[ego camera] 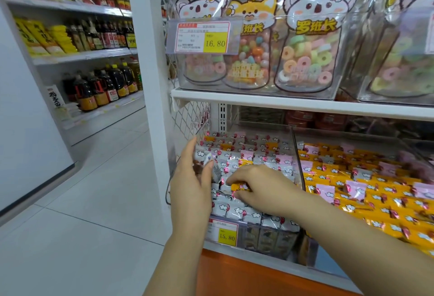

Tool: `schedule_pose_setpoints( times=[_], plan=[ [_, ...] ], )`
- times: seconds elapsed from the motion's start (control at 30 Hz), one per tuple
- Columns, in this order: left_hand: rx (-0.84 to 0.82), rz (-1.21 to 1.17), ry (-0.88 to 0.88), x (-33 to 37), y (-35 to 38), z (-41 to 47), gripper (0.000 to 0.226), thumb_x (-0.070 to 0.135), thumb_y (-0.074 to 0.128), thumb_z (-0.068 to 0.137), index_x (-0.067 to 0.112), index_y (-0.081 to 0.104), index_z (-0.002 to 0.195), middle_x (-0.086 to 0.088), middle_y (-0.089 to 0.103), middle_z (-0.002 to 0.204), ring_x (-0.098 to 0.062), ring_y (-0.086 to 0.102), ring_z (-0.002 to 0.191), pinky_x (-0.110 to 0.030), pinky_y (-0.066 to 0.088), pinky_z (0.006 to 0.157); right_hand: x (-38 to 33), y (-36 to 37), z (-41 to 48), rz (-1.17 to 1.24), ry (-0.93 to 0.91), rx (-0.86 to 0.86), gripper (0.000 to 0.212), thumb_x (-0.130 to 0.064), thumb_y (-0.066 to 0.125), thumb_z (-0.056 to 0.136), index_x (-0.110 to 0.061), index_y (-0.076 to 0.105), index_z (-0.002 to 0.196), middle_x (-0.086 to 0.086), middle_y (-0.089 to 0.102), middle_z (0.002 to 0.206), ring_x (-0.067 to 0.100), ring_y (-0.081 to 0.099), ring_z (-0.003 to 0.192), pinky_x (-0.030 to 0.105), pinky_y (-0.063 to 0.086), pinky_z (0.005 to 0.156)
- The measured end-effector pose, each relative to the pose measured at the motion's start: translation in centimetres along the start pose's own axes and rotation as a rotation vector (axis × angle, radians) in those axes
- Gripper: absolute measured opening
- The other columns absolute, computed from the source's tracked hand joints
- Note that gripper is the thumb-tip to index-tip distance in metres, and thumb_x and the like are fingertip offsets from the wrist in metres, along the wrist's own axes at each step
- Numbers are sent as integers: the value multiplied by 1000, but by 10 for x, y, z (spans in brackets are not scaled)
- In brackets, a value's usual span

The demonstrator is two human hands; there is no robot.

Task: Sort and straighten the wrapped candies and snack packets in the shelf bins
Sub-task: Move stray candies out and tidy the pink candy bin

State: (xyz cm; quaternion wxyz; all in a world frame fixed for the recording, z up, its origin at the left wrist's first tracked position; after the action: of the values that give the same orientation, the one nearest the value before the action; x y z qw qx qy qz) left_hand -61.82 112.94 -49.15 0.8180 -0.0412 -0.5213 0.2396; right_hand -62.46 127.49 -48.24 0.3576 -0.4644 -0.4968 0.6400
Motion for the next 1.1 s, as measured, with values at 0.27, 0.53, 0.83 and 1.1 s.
schedule_pose_setpoints(
  times=[0.27,0.53,0.83,1.1],
  plan=[
    [-160,246,27,-14,14,5,49,33,53,94,36,39,141,-3,66,99,-21,60,89,-39,49,82,2,4,0,-44,-18,39,33,-38,51,93,-35,53,126,-16,53,129,14,47,118,32,43,87],
    [-353,769,76,-17,19,5,45,40,27,100,34,29,145,3,33,142,-20,34,128,-37,30,103,4,4,-2,-41,-40,39,34,-39,51,93,-34,53,127,-13,53,129,15,47,118,33,44,90],
    [-521,792,107,-13,15,-10,45,35,16,101,31,27,145,15,33,150,-8,12,144,-44,3,117,4,-3,-10,73,-23,61,47,-34,55,92,-30,43,138,-7,49,137,16,43,125,36,39,102],
    [-362,694,98,-10,20,-13,40,30,30,98,29,47,134,10,56,130,-11,29,138,-49,6,115,25,-22,-38,-391,112,58,36,-44,51,90,-26,54,121,-2,62,115,21,47,119,45,11,115]
  ],
)
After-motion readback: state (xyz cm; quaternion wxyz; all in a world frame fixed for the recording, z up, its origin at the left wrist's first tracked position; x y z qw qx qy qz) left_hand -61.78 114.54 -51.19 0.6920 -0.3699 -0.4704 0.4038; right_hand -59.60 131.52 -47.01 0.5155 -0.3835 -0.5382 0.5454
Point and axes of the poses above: each hand's wrist, its own z-axis towards the middle knuckle, its own y-axis out of the palm, x = y × z, the point moved 2 cm from there along z, towards the middle knuckle
